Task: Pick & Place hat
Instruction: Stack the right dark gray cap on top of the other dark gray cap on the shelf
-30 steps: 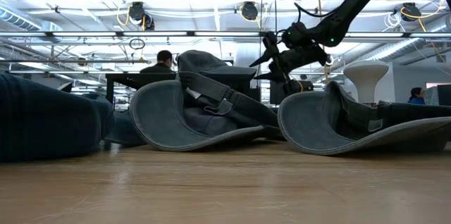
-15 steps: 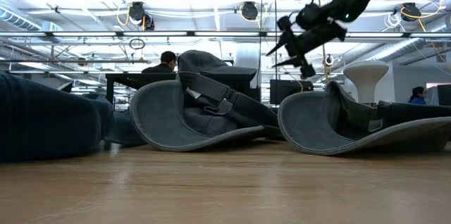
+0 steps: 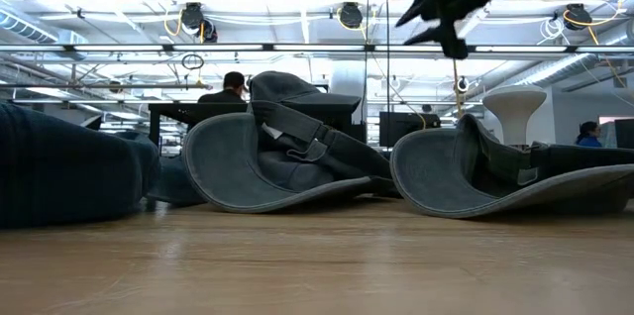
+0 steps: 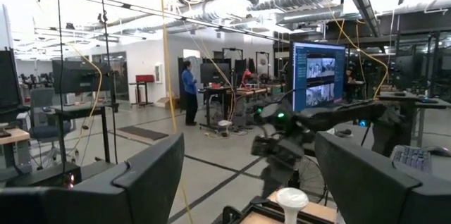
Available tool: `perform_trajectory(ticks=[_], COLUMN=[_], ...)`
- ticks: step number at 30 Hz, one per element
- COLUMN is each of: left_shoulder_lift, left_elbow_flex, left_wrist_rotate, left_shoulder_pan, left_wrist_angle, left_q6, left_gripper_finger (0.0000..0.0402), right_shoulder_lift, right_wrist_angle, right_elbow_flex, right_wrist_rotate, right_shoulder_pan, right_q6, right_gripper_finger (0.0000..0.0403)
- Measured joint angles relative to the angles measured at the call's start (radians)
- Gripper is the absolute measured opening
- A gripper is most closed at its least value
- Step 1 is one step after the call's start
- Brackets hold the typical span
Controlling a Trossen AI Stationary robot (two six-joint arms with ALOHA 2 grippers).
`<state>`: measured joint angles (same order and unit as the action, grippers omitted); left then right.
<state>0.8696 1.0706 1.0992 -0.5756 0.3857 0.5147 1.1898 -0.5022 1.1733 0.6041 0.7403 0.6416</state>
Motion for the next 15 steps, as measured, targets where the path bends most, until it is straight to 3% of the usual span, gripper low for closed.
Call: perform_trajectory(ticks=[7, 15], left_shoulder_lift=[0.000, 0.001], left_elbow_flex=[0.000, 0.000], left_wrist_rotate=[-0.004, -0.006], left_shoulder_pan=[0.000, 0.000], left_wrist_angle=[0.000, 0.000], left_q6=[0.000, -0.001], left_gripper_finger=[0.0319, 0.0319], right_shoulder_lift=[-0.075, -0.075], right_wrist_angle=[-0.087, -0.124], right_elbow_flex=[0.000, 0.000], right_wrist_rotate=[-0.133, -0.210], right_shoulder_pan=[-0.197, -0.422], right_q6=[-0.004, -0.011], right_gripper_finger=[0.0155, 0.0155])
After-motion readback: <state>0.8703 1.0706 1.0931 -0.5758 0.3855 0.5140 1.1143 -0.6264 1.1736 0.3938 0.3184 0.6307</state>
